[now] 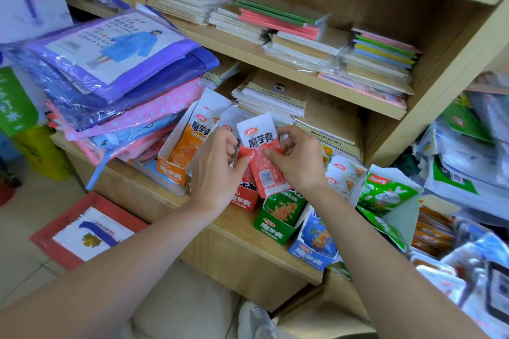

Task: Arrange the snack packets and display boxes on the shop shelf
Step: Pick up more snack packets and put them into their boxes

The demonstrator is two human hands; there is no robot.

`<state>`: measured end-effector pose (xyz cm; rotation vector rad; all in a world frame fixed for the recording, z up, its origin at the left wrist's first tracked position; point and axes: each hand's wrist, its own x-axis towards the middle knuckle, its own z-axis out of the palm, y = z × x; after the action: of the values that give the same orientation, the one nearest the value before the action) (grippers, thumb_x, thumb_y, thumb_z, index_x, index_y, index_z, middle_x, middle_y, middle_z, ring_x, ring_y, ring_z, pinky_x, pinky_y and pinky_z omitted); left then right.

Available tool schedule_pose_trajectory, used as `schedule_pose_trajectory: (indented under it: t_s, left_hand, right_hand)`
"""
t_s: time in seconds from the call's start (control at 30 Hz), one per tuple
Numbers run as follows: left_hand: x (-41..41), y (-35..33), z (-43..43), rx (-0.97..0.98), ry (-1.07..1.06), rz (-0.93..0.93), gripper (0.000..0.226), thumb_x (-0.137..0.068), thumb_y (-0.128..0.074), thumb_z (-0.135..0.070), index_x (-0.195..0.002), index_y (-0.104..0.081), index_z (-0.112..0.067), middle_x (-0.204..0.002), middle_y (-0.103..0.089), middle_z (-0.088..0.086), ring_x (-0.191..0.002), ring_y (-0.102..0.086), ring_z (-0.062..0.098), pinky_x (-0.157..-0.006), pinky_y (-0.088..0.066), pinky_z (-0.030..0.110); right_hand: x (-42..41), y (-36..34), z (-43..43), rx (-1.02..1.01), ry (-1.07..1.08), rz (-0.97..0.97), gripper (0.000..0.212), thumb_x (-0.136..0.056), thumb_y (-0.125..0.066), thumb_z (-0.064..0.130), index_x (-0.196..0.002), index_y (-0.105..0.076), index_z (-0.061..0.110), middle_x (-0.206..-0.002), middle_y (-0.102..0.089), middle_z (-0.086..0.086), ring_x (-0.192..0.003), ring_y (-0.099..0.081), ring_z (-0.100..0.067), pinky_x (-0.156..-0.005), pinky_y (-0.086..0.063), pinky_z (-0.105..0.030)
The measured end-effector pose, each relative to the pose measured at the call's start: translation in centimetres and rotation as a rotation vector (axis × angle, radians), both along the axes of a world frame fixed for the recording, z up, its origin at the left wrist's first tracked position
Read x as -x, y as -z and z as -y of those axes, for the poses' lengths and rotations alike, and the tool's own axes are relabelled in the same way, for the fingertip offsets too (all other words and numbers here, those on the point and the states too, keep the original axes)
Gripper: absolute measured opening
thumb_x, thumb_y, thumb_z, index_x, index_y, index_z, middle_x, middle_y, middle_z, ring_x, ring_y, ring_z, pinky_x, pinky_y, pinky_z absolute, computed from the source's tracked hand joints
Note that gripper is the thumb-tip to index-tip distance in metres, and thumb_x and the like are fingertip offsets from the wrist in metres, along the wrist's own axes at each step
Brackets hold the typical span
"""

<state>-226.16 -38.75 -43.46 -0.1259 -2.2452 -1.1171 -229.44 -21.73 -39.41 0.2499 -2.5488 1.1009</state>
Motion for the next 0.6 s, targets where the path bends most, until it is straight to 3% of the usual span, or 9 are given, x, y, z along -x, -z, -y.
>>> schedule_pose_trajectory:
  t_s: [0.1,0.2,0.37,0.5,0.6]
  left_hand:
    - [-1.4,1.4,0.6,0.446,0.162,0.014,0.012,-0.085,-0.075,-0.03,-0.089,-0.069,-0.02,-0.087,-0.066,-0.008,-0.086,-0.059,0.015,-0.074,-0.049,0.032]
    - [-2.3,2.9,0.7,0.738,0.244,0.035,0.023,-0.086,-0.07,-0.039,-0.101,-0.072,-0.022,-0.098,-0.069,-0.007,-0.097,-0.061,0.019,-0.091,-0.045,0.038]
    - [-2.4,2.6,1.8,0.719,0.32,0.029,0.032,-0.081,-0.053,-0.032,-0.099,-0.076,-0.019,-0.101,-0.062,-0.007,-0.1,-0.057,0.017,-0.09,-0.041,0.036]
    - [-2.8,2.7,3.1,0.752,0.351,-0.057,0.023,-0.077,-0.065,-0.022,-0.095,-0.075,-0.013,-0.115,-0.055,0.001,-0.111,-0.052,0.021,-0.095,-0.037,0.031]
    - [-2.8,2.6,2.9,0.678,0.348,-0.096,0.016,-0.083,-0.068,-0.02,-0.097,-0.072,-0.013,-0.121,-0.054,0.003,-0.11,-0.053,0.021,-0.093,-0.046,0.038]
  right_hand:
    - [0.8,0.0,0.5,0.056,0.093,-0.035,0.022,-0.079,-0.083,0.022,-0.089,-0.063,0.023,-0.069,-0.057,0.014,-0.059,-0.053,0.0,-0.056,-0.044,-0.017]
    - [1.3,0.5,0.5,0.082,0.149,-0.037,0.019,-0.081,-0.081,0.026,-0.08,-0.063,0.021,-0.07,-0.059,0.012,-0.063,-0.055,-0.003,-0.058,-0.045,-0.018]
    - [1.7,1.1,0.7,0.109,0.144,-0.044,0.022,-0.082,-0.081,0.027,-0.079,-0.062,0.016,-0.069,-0.059,0.008,-0.063,-0.055,-0.007,-0.06,-0.048,-0.026]
    - [1.5,1.1,0.5,0.143,0.15,-0.057,0.019,-0.084,-0.079,0.025,-0.081,-0.063,0.014,-0.072,-0.062,0.005,-0.066,-0.057,-0.009,-0.06,-0.049,-0.022]
    - [1.9,0.1,-0.4,0.3,0.195,-0.081,0.018,-0.085,-0.078,0.021,-0.077,-0.062,0.018,-0.072,-0.063,0.005,-0.066,-0.059,-0.009,-0.062,-0.05,-0.023]
